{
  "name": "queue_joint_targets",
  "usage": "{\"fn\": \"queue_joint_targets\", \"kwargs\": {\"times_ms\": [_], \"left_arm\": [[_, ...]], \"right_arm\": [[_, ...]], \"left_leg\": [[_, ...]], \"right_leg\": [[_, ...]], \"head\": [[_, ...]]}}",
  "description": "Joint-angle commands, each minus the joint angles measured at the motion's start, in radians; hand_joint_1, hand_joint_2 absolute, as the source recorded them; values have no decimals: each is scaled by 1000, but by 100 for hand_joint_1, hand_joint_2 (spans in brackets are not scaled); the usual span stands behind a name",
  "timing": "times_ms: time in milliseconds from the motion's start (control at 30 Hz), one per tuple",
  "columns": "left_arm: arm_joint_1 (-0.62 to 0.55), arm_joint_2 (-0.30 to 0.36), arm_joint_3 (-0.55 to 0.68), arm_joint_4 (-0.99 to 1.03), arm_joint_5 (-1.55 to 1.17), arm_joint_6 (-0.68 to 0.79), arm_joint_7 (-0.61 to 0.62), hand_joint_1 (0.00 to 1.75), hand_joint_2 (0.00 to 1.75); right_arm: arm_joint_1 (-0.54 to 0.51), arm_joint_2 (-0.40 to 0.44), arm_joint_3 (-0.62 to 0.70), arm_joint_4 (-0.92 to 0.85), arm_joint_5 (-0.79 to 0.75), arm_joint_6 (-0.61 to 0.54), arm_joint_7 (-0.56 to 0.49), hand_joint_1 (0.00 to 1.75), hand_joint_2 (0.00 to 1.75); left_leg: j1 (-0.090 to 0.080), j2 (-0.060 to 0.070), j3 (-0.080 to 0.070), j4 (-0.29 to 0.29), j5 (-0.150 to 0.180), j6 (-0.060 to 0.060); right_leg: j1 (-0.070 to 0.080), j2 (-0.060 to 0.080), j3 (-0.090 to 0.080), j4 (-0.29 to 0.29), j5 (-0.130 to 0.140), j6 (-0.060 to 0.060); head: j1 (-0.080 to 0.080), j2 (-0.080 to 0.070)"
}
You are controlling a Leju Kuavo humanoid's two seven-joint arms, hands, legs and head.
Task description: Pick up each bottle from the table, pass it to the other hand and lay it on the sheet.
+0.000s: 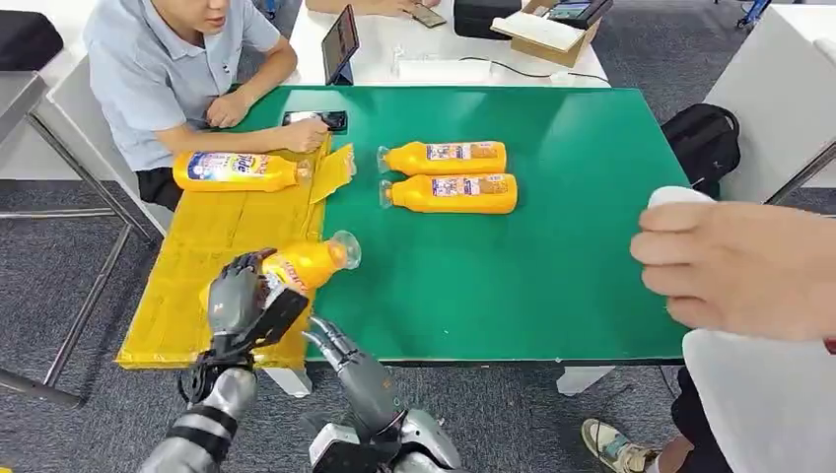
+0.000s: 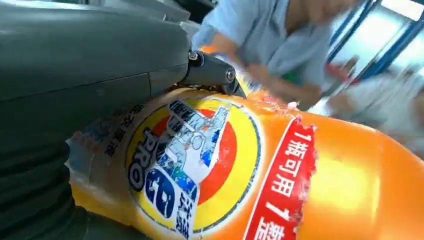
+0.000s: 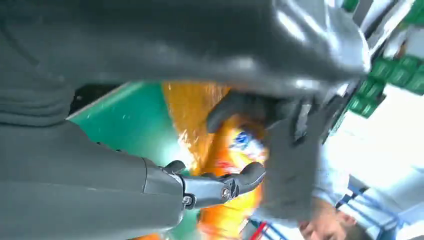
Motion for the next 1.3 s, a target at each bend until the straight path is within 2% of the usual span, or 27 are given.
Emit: {"fn": "queue_joint_targets", "kwargs": {"times_ms": [33,100,133,167,200,233,433,500,633,767,833,867,900,933,967,1000,1033,1067,1133,1167,1200,1233,1267,1300], "left_arm": [[-298,58,-100,430,-79,-163,98,150,175],[-324,59,-119,450,-99,-211,114,148,175],[-332,60,-120,451,-101,-220,119,134,175],[-326,54,-104,440,-72,-242,80,66,175],[-324,52,-95,436,-55,-254,63,40,175],[-310,35,-56,411,20,-305,-12,0,175],[-212,-4,12,229,287,-504,-206,0,175],[-147,2,22,84,431,-599,-262,0,175],[-79,3,42,-101,562,-622,-258,0,175],[-13,-4,63,-296,678,-502,-267,0,175],[29,-17,81,-414,745,-413,-296,0,175],[76,-33,93,-531,816,-363,-312,0,175],[120,-44,105,-625,889,-329,-316,0,175],[160,-41,101,-703,931,-298,-311,0,175],[180,-33,94,-734,936,-292,-309,0,175],[214,-58,116,-786,994,-245,-340,0,175],[247,-47,105,-822,1000,-238,-341,0,175],[264,-57,113,-841,1015,-222,-349,0,175],[350,-83,127,-896,1034,-162,-392,0,175],[374,-79,118,-905,1035,-151,-405,0,175],[403,-89,115,-911,1030,-133,-415,0,175],[414,-88,107,-911,1030,-124,-428,0,175],[436,-92,93,-920,1003,-113,-429,0,175],[449,-90,77,-918,982,-113,-429,0,175]], "right_arm": [[-48,-41,95,-4,0,9,1,0,0],[-51,-40,96,-4,-2,14,1,0,0],[-53,-38,96,-2,-3,14,1,0,0],[-51,-39,94,-6,-5,10,1,0,0],[-50,-39,93,-7,-7,9,1,0,0],[-47,-39,89,-19,-14,7,1,0,0],[-47,-28,83,-13,-13,10,1,0,0],[-44,-32,86,-20,-16,14,1,0,0],[-42,-35,89,-23,-18,16,1,0,0],[-32,-45,86,-45,-15,-21,1,0,0],[-27,-57,88,-69,-1,-84,1,0,0],[-23,-70,78,-70,30,-160,1,0,0],[-2,-74,10,-69,90,-182,1,0,0],[21,-89,-56,-93,143,-182,1,0,175],[27,-103,-63,-108,144,-179,1,0,175],[68,-81,-258,-110,311,-182,9,0,175],[60,-106,-269,-110,293,-174,1,0,175],[62,-118,-317,-111,340,-182,19,0,175],[68,-148,-553,-119,640,-182,150,0,175],[51,-164,-583,-75,606,-182,94,0,175],[41,-186,-650,-63,708,-182,148,0,175],[26,-197,-670,-31,681,-182,105,0,175],[15,-218,-719,-11,755,-182,164,0,175],[2,-238,-729,14,776,-182,180,0,175]], "left_leg": [[1,-2,2,0,0,-1],[1,-1,3,1,-1,-1],[1,-1,2,0,0,-1],[1,0,2,0,0,-1],[1,1,4,0,-1,-1],[0,0,3,-1,0,-1],[0,0,3,0,-1,0],[0,1,3,0,-1,0],[0,1,1,0,-1,-1],[0,2,2,0,-2,-1],[1,2,3,1,-2,-1],[1,2,3,1,-3,-1],[1,2,3,1,-3,-1],[1,2,2,1,-2,-1],[1,2,2,0,-2,0],[1,3,4,0,-3,0],[1,3,6,0,-4,0],[0,2,7,0,-5,0],[0,2,4,0,-3,0],[-1,3,4,-1,-3,0],[-1,3,7,0,-5,0],[-2,1,7,-2,-4,1],[-2,0,7,-2,-4,1],[-2,-1,6,-2,-2,1]], "right_leg": [[1,-4,3,0,-1,-2],[1,-3,4,0,-2,-2],[1,-2,3,0,-1,-1],[1,-1,3,0,-1,-1],[1,-1,5,0,-1,-2],[1,-1,4,0,-1,-1],[1,-1,4,-1,-1,-1],[0,0,3,0,-1,-1],[0,0,2,0,-1,-1],[1,0,3,0,-1,-2],[1,0,3,0,-2,-2],[1,0,3,0,-2,-2],[2,-1,4,0,-2,-2],[1,0,3,0,-2,-1],[1,1,3,-1,-2,-1],[1,1,5,-1,-2,-1],[1,0,7,-2,-3,-2],[1,0,8,-2,-4,-1],[0,1,5,-2,-2,-1],[-1,1,5,-2,-2,0],[0,0,8,-2,-4,-1],[-1,-2,8,-4,-3,0],[-1,-3,9,-4,-3,-1],[-1,-2,8,-4,-2,0]], "head": [[0,0],[0,0],[0,0],[0,0],[0,0],[0,0],[0,0],[0,0],[0,0],[0,0],[0,0],[0,0],[0,0],[0,0],[0,0],[0,0],[0,0],[0,0],[0,0],[-1,0],[0,0],[0,0],[0,0],[0,0]]}}
